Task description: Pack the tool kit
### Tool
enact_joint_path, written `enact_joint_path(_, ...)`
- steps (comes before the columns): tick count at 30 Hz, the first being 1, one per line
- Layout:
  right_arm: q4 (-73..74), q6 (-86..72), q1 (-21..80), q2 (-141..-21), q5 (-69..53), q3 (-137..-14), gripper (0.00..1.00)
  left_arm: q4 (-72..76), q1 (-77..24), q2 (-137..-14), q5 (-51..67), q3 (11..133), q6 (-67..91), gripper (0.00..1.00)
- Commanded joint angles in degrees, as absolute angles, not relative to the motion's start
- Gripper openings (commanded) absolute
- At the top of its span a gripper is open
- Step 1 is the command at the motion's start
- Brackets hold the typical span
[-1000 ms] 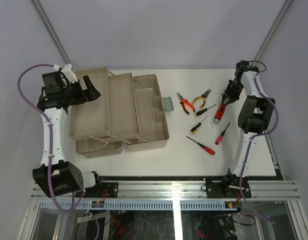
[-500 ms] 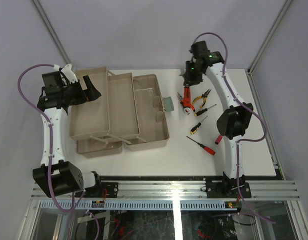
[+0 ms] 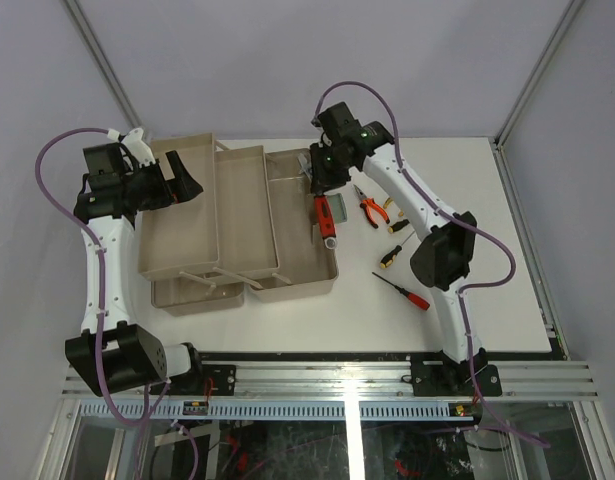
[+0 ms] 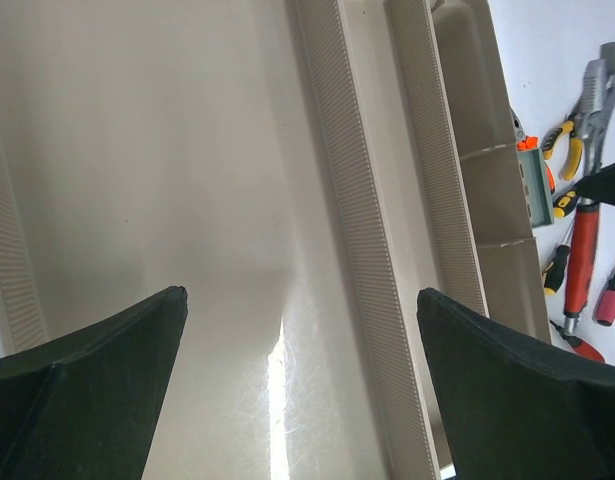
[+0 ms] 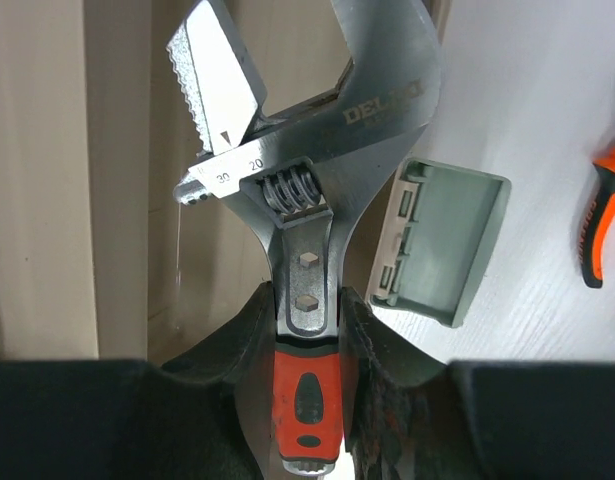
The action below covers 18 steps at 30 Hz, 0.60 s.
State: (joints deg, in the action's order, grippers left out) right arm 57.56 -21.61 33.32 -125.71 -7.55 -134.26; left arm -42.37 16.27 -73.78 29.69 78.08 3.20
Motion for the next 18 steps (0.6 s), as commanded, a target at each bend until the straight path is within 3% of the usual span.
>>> enact_joint_path(1,50.76,-23.46,36.59,-126.25,-7.56,-133.3,0.0,-42.01,16.49,-72.26,31.08,79.22,3.8,0.96)
enact_joint_path(18,44.0,-31.68,41.69,-135.87,-5.04,-134.85,0.0,-41.99,16.5,-72.1,31.82,79.38,4.36,0.96)
